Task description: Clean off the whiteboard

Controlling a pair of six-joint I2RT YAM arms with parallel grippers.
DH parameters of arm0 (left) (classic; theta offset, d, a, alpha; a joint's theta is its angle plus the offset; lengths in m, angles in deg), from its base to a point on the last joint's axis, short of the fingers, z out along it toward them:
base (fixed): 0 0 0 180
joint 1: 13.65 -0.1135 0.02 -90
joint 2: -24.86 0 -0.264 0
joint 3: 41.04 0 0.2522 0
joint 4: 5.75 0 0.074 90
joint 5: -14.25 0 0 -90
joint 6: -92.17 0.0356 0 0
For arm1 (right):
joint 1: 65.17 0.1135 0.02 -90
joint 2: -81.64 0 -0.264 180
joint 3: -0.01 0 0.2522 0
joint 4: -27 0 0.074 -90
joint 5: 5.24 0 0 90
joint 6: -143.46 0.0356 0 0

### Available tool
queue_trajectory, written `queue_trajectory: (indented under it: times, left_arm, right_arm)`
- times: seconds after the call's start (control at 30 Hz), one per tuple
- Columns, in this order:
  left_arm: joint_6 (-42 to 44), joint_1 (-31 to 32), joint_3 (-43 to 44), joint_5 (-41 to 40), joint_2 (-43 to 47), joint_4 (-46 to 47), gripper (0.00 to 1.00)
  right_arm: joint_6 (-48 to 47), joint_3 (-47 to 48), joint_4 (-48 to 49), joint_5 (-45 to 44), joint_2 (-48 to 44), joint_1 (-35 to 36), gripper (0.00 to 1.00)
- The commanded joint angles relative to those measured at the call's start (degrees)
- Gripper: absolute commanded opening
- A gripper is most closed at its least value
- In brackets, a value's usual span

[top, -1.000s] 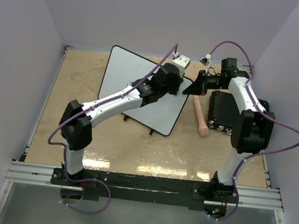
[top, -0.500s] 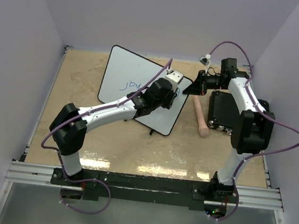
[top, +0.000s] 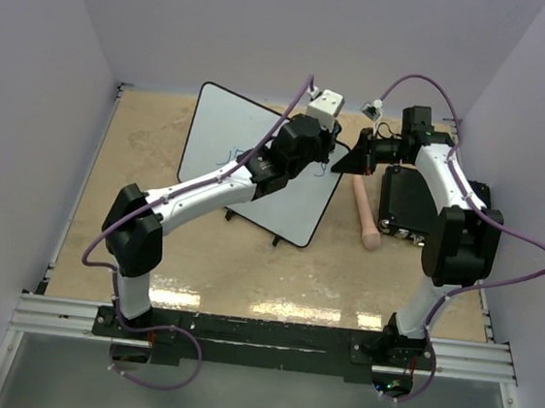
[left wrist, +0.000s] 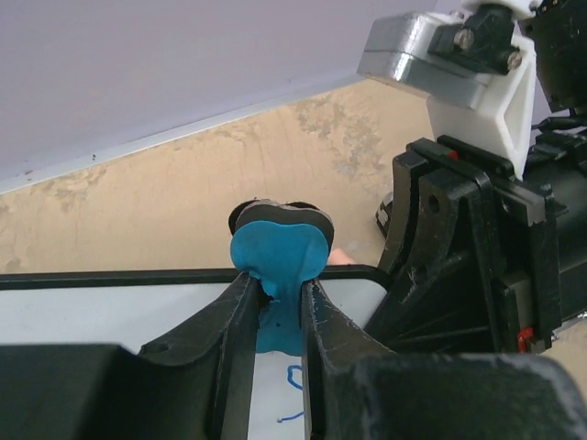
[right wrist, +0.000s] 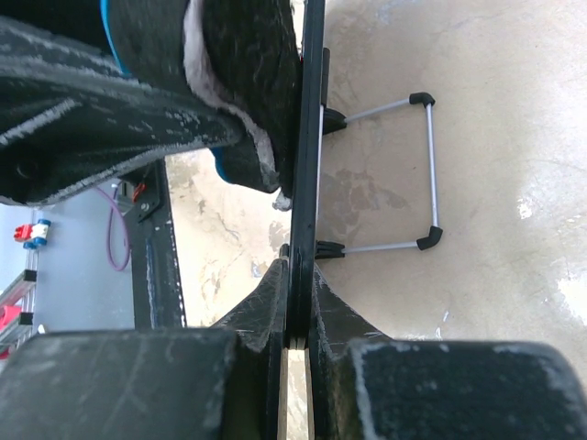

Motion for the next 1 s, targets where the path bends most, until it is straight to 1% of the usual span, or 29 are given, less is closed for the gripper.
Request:
queue_trajectory:
  times: [0.0, 0.03, 0.07, 0.13, 0.17, 0.3, 0.4, 0.43, 0.53, 0.57, 0.63, 0.67, 0.87, 0.97]
  left_arm:
    - [-0.26, 0.79, -6.69, 1.53, 2.94, 4.14, 0.00]
    - [-0.26, 1.23, -8.37, 1.88, 4.25, 4.05, 0.00]
    - [-0.34, 1.76, -12.22, 1.71, 5.05, 4.14, 0.00]
    - [-0.08, 3.17, -15.93, 1.18, 6.45, 5.36, 0.00]
    - [0.09, 3.69, -18.82, -0.04, 7.51, 5.72, 0.00]
    - [1.15, 5.37, -22.01, -3.12, 7.26, 6.07, 0.00]
    - [1.50, 5.28, -20.70, -6.64, 6.29, 5.98, 0.00]
    - [1.85, 5.28, -20.00, -7.25, 6.02, 7.20, 0.00]
    - [5.27, 5.11, -15.96, -10.94, 4.80, 10.37, 0.00]
    - [6.76, 5.02, -12.99, -12.86, 4.27, 10.73, 0.00]
    - [7.91, 4.67, -9.90, -14.28, 2.52, 11.16, 0.00]
    - [9.05, 4.41, -7.53, -14.73, 2.16, 11.52, 0.00]
    - [10.73, 3.08, -2.95, -15.60, -0.48, 14.07, 0.00]
    - [8.89, 3.35, -4.68, -14.30, -0.22, 13.11, 0.00]
  right_arm:
    - [-2.04, -0.59, 0.74, 0.47, -2.42, 1.41, 0.00]
    - [-2.04, -0.33, 0.74, 0.47, -2.33, 1.41, 0.00]
    - [-1.95, -0.32, 0.83, 0.47, -2.33, 1.41, 0.00]
    - [-1.86, -0.06, 0.83, 0.55, -2.07, 1.41, 0.00]
    - [-1.78, -0.15, 0.91, 0.55, -2.07, 1.50, 0.00]
    - [-1.07, -0.76, 1.71, 0.82, -1.89, 1.41, 0.00]
    - [-0.90, -0.94, 1.88, 0.73, -2.16, 1.41, 0.00]
    - [-0.81, -1.11, 1.97, 0.73, -2.16, 1.41, 0.00]
    - [-0.81, -1.47, 1.97, 0.73, -2.33, 1.50, 0.00]
    - [-0.81, -1.47, 2.06, 0.82, -2.33, 1.59, 0.00]
    - [-0.72, -1.64, 2.15, 0.82, -2.51, 1.50, 0.00]
    - [-0.72, -1.73, 2.23, 0.82, -2.68, 1.59, 0.00]
    - [0.25, -2.87, 3.73, 0.73, -3.74, 1.59, 0.00]
    - [0.68, -3.22, 4.08, 0.64, -4.00, 1.59, 0.00]
